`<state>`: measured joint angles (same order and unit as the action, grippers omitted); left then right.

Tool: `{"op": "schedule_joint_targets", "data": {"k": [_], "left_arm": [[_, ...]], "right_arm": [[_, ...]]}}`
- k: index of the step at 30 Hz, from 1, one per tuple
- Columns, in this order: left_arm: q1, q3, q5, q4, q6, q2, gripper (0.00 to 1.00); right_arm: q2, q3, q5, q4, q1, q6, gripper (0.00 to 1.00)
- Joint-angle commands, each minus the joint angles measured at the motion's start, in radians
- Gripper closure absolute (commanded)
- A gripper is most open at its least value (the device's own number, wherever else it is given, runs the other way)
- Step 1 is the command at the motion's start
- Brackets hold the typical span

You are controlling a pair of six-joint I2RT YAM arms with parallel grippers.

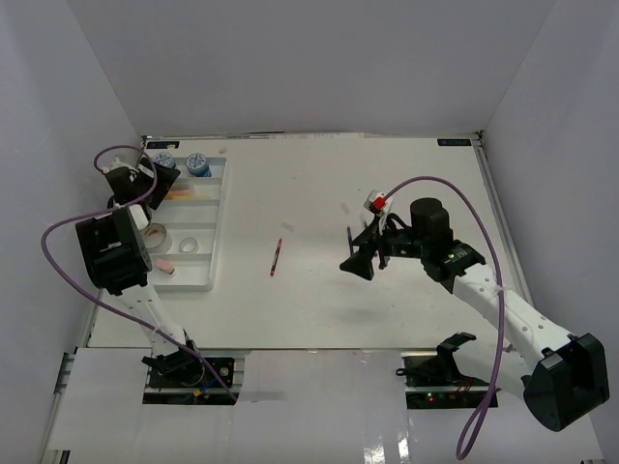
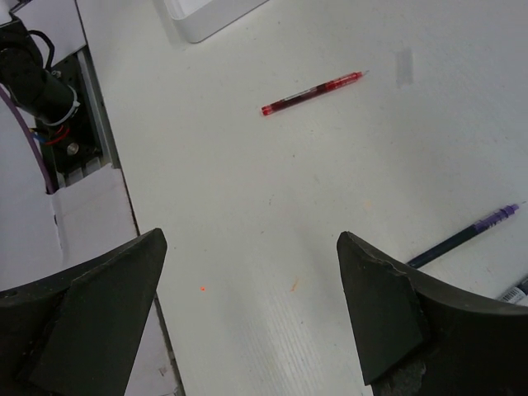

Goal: Sort the stationery into containers
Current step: Place the pen in the storage box, then pick up the pen from the storage box.

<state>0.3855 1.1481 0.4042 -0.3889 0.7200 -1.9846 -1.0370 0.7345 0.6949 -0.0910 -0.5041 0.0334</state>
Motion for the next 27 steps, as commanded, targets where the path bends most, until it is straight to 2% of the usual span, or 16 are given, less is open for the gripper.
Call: {"op": "schedule_joint_targets", "data": {"k": [1,2,9,13,18,25,27], "left_arm": [[0.007,0.053,-0.059,0.129,-0.082,0.108,0.06],[0.009,0.062,-0.080,0.148,-0.094,0.121,0.02],[-0.005,0.122,-0.159,0.439,-0.152,0.272,0.02],[-0.062,0.119,-0.200,0.561,-0.198,0.384,0.02],[-0.209,0.058,-0.240,0.685,-0.266,0.507,0.02],[-0.472,-0.048,-0.254,0.714,-0.338,0.625,0.02],[-0.514,-0.067,-0.254,0.713,-0.352,0.647,0.02]], "right_arm": [[0.014,0.003,-0.098,-0.016,0.004,-0.003,0.10],[0.008,0.006,-0.118,-0.027,0.004,-0.004,0.10],[-0.020,0.020,-0.346,-0.070,0.004,-0.073,0.07],[-0.054,0.020,-0.417,-0.072,0.003,-0.110,0.05],[-0.121,0.028,-0.483,-0.069,-0.027,-0.161,0.03],[-0.227,0.048,-0.621,-0.062,-0.105,-0.222,0.01],[-0.250,0.058,-0.679,-0.059,-0.120,-0.237,0.00]]}}
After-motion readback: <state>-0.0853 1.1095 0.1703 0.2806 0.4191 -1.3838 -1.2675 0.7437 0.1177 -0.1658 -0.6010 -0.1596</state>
